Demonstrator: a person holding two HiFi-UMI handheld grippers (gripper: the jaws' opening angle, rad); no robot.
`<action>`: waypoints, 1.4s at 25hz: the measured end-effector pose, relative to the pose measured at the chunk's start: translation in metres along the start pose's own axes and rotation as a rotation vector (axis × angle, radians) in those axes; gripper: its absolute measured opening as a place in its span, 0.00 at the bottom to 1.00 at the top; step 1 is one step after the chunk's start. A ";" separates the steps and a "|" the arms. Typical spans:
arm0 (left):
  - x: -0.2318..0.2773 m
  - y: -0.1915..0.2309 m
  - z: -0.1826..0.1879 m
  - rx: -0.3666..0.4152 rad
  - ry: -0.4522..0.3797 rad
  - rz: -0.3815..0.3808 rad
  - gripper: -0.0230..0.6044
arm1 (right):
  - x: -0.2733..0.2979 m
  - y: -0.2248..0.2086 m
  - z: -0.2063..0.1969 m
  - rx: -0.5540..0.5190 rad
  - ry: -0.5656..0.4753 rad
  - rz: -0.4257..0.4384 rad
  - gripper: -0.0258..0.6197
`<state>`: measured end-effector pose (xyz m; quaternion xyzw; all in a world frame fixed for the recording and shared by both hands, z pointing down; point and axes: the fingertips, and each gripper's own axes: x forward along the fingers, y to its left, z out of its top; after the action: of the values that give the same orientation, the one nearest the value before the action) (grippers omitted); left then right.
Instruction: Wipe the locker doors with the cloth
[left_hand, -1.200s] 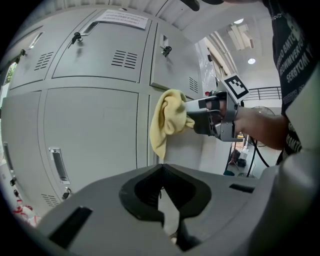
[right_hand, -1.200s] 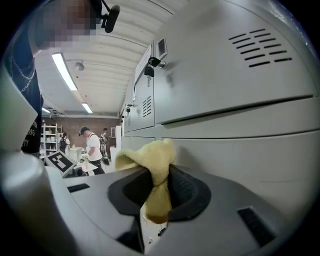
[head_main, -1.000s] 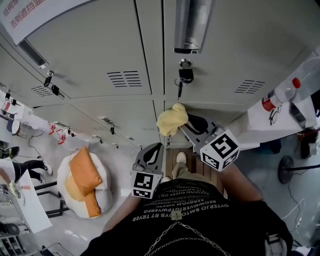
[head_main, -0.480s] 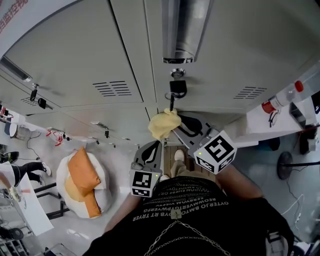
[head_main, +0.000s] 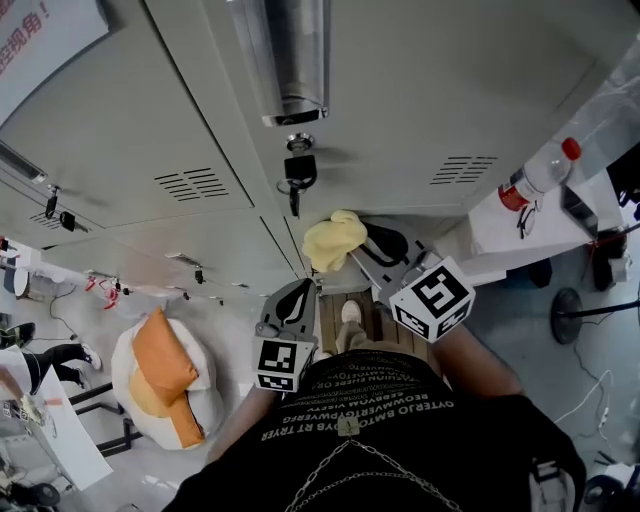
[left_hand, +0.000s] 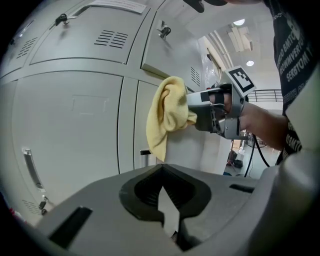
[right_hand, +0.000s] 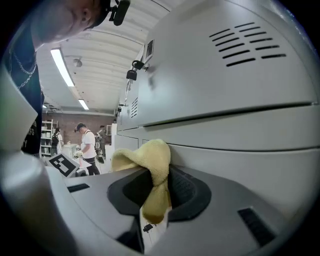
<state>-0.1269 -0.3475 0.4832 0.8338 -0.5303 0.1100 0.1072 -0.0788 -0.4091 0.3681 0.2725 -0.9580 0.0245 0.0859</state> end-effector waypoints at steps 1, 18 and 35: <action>0.001 -0.002 0.001 0.004 -0.002 -0.006 0.05 | -0.004 -0.003 -0.001 0.001 -0.001 -0.012 0.16; 0.011 -0.034 0.020 0.047 -0.015 -0.101 0.05 | -0.085 -0.072 -0.025 0.064 0.051 -0.253 0.17; -0.024 -0.017 -0.003 0.018 -0.002 -0.018 0.05 | -0.119 -0.061 -0.036 0.099 0.024 -0.306 0.16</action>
<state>-0.1215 -0.3186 0.4774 0.8396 -0.5218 0.1128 0.1004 0.0588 -0.3961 0.3822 0.4188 -0.9018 0.0614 0.0867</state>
